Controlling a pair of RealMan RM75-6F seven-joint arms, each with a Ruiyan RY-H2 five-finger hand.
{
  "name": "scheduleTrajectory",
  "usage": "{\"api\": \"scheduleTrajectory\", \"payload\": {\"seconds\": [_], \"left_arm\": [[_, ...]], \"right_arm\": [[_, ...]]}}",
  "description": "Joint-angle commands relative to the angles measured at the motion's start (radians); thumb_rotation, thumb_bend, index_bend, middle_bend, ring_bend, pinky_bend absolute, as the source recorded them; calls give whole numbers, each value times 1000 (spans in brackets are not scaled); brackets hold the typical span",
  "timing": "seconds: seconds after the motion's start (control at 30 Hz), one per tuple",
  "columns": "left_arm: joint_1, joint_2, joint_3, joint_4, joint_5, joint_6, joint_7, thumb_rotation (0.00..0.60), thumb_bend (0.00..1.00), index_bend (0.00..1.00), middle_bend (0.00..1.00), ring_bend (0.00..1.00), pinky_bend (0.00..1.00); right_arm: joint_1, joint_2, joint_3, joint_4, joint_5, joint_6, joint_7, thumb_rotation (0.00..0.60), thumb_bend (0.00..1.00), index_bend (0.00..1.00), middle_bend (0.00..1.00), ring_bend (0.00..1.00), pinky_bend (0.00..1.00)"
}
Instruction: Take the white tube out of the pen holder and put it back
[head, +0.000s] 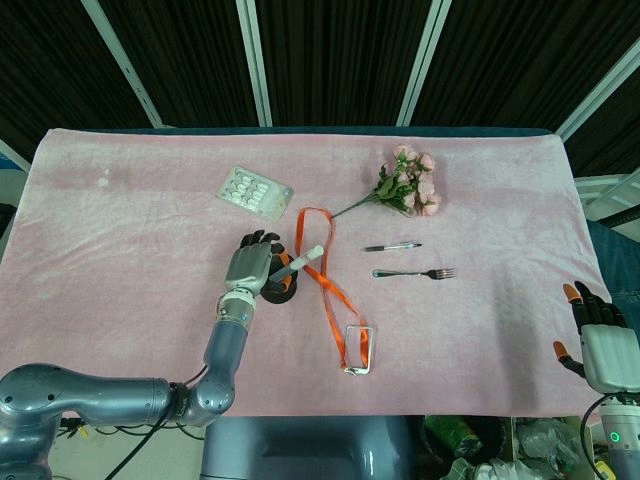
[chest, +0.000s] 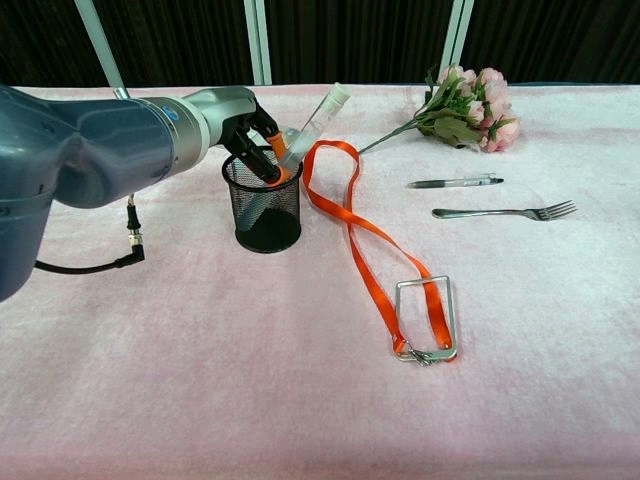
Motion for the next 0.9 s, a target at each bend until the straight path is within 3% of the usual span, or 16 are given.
{"api": "scheduleTrajectory", "payload": {"seconds": [0.03, 0.3, 0.9], "left_arm": [[4, -2, -2, -2, 6, 2, -6, 600, 425, 521, 173, 0, 0], [26, 16, -4, -41, 30, 11, -25, 600, 441, 543, 185, 0, 0], [126, 185, -3, -263, 173, 37, -118, 600, 454, 547, 192, 0, 0]], "right_arm": [[0, 1, 0, 0, 0, 0, 0, 600, 214, 26, 54, 139, 181], [-2, 6, 0, -7, -6, 5, 5, 600, 213, 26, 54, 140, 182], [1, 7, -2, -14, -5, -4, -7, 600, 214, 26, 54, 140, 181]]}}
